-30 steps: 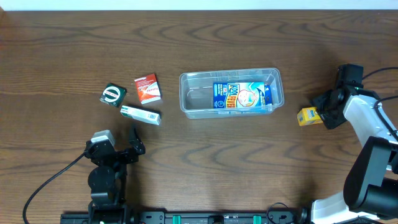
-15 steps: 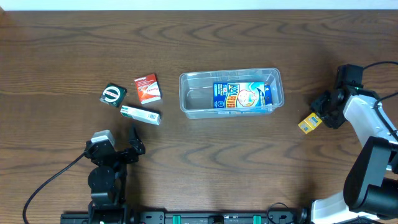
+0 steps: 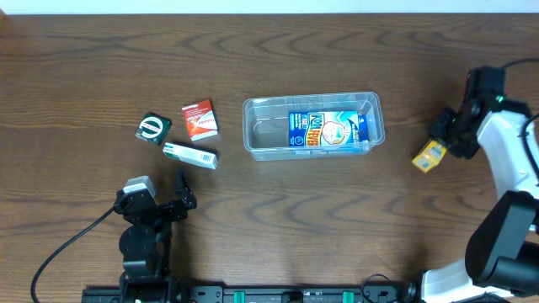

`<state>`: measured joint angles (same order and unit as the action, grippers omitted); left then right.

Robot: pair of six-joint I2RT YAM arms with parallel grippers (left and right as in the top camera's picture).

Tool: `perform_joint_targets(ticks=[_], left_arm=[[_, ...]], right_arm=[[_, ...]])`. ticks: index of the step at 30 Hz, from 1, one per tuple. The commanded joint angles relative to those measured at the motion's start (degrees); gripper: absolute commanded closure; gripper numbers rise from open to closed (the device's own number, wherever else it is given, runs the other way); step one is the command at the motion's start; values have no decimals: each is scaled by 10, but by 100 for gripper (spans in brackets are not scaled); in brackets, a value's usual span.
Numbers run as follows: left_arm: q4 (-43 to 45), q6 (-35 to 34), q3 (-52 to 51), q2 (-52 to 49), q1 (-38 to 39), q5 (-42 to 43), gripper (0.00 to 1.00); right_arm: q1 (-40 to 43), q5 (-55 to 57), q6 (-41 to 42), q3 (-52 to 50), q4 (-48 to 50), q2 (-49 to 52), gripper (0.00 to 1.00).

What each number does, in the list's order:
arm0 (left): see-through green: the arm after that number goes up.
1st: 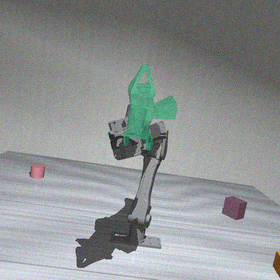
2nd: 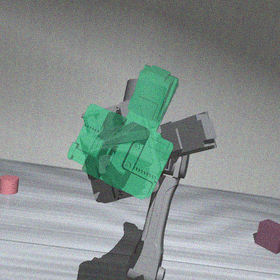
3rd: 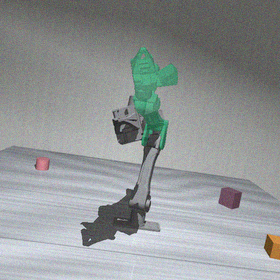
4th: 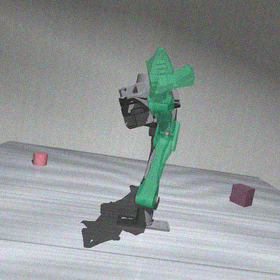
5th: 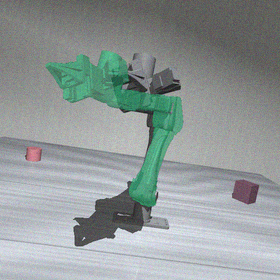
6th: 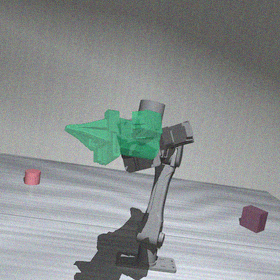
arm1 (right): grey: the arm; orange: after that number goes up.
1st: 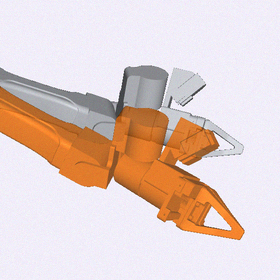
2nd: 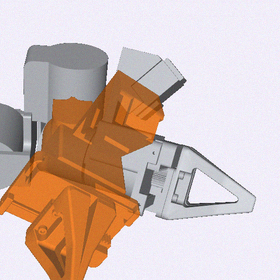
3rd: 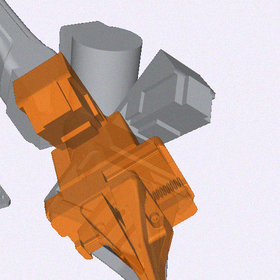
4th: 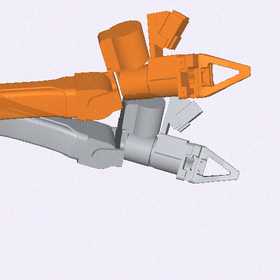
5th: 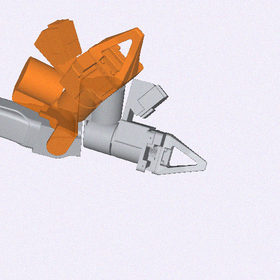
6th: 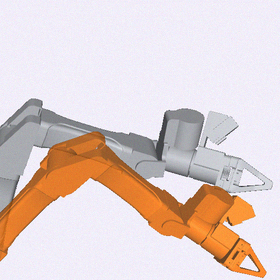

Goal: Pack container
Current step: 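Grasp the yellow box with the right gripper and lift it, then carry the yellow box over the container and lower it inside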

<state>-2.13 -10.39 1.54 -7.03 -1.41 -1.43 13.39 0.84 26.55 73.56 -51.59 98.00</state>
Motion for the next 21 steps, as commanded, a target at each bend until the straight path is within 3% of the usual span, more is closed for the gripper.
perform_joint_targets(ticks=[1, 5, 9, 13, 21], left_arm=[[-19, 9, -13, 3, -2, -2, 2], [-19, 9, -13, 3, -2, -2, 2], [-19, 9, -13, 3, -2, -2, 2], [-19, 9, -13, 3, -2, -2, 2], [-19, 9, -13, 3, -2, -2, 2]], right_arm=[[-3, -3, -57, 76, -30, -29, 64], [-22, -50, -112, 139, -56, -51, 62], [-58, -61, -114, 180, -66, -75, 61], [-116, -52, -71, 187, -55, -97, 60], [-243, 55, 88, 187, -37, -99, 60]])
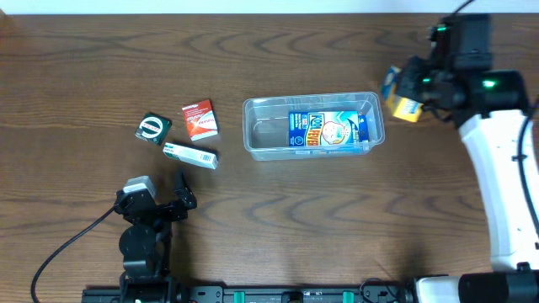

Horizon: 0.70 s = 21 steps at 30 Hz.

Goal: Pack container
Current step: 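Carry the yellow box over the container and lower it inside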

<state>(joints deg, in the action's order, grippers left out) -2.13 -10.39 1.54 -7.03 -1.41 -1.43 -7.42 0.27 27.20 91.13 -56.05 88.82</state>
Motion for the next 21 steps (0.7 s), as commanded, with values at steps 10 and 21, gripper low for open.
perform_joint_targets(ticks=[10, 21], left_arm=[[-19, 9, -13, 3, -2, -2, 2], [-19, 9, -13, 3, -2, -3, 2]], right_arm=[[-132, 131, 173, 9, -3, 0, 60], [-156, 163, 226, 6, -56, 51, 60]])
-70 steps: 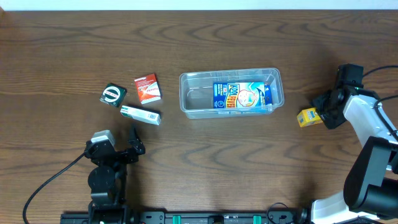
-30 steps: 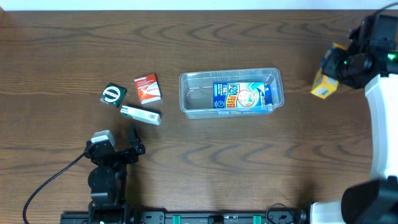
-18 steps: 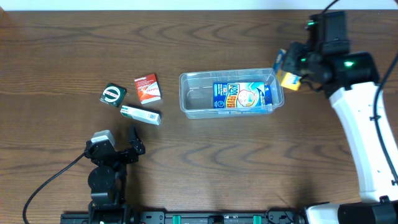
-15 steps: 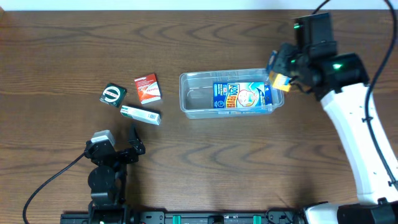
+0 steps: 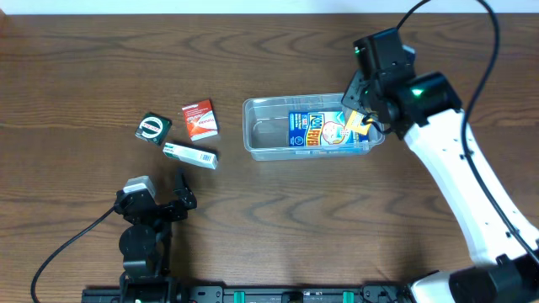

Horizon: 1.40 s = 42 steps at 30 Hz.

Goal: Pack container
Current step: 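Carry the yellow box over the container and lower it inside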

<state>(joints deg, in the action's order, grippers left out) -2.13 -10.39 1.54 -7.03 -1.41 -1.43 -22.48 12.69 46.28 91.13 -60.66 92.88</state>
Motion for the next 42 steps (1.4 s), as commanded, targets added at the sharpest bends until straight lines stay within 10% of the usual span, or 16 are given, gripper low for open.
perform_joint_targets(ticks=[1, 42], left_arm=[[-19, 9, -13, 3, -2, -2, 2], [-19, 9, -13, 3, -2, -2, 2]], right_arm=[[-5, 47, 42, 6, -20, 14, 60], [-73, 179, 114, 6, 51, 146, 52]])
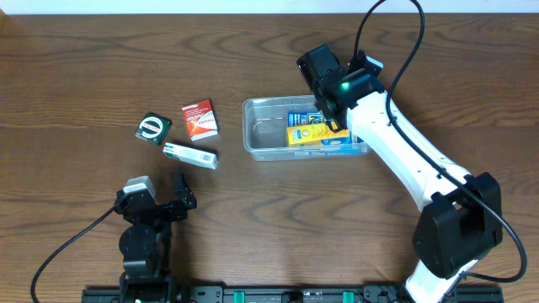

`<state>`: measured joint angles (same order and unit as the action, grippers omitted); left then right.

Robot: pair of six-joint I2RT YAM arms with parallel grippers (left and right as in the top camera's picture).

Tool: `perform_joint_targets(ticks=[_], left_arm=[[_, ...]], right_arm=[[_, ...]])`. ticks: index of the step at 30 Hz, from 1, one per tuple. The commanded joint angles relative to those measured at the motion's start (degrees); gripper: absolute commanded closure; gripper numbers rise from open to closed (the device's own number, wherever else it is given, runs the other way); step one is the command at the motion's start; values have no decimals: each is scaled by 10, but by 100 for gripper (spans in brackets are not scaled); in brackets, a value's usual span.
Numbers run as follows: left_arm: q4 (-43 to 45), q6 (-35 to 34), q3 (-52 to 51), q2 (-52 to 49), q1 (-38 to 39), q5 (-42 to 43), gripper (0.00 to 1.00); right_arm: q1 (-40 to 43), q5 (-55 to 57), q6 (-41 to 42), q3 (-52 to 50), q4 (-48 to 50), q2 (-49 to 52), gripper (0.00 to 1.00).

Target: Pack container

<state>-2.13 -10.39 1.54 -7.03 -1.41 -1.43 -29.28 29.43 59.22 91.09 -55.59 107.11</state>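
The clear plastic container [253, 126] sits mid-table with a blue packet [337, 139] lying in it. My right gripper [327, 122] reaches down into the container's middle, shut on a small yellow packet [305, 133] that lies low over the blue packet. To the left, a dark green packet with a round logo [154, 128], a red box [200, 119] and a white-and-green box [189, 155] lie on the table. My left gripper [184, 192] rests near the front left, open and holding nothing.
The wooden table [269, 227] runs to a pale edge at the back. My right arm [404, 160] slants from the front right across to the container. A cable [67, 244] trails from the left arm's base.
My right gripper has moved left with the yellow packet, from the container's right end to its middle, and sits lower inside it. The left arm is unchanged.
At first my right gripper was at the yellow packet on the table at the far right. It then held the packet up beyond the container's right end, then at that end, and now inside the container's middle.
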Motion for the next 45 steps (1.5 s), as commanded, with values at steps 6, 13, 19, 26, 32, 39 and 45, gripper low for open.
perform_joint_targets(ticks=[6, 13, 19, 26, 32, 39, 45], left_arm=[[-19, 9, -13, 3, -2, -2, 2], [-19, 9, -13, 3, -2, -2, 2], [-19, 9, -13, 3, -2, -3, 2], [-19, 9, -13, 3, -2, -3, 2], [-19, 9, -13, 3, -2, -2, 2], [-19, 9, -13, 3, -2, -2, 2], [-19, 9, -13, 3, -2, -2, 2]], right_arm=[[-5, -56, -96, 7, 4, 4, 51], [-5, -274, -263, 7, 23, 4, 50], [-21, -392, -360, 7, 50, 4, 70], [-59, -398, -370, 7, 66, 9, 94], [-81, -393, -370, 7, 82, 36, 93], [-81, -362, -341, 7, 85, 61, 89], [-81, -317, -309, 7, 82, 65, 89]])
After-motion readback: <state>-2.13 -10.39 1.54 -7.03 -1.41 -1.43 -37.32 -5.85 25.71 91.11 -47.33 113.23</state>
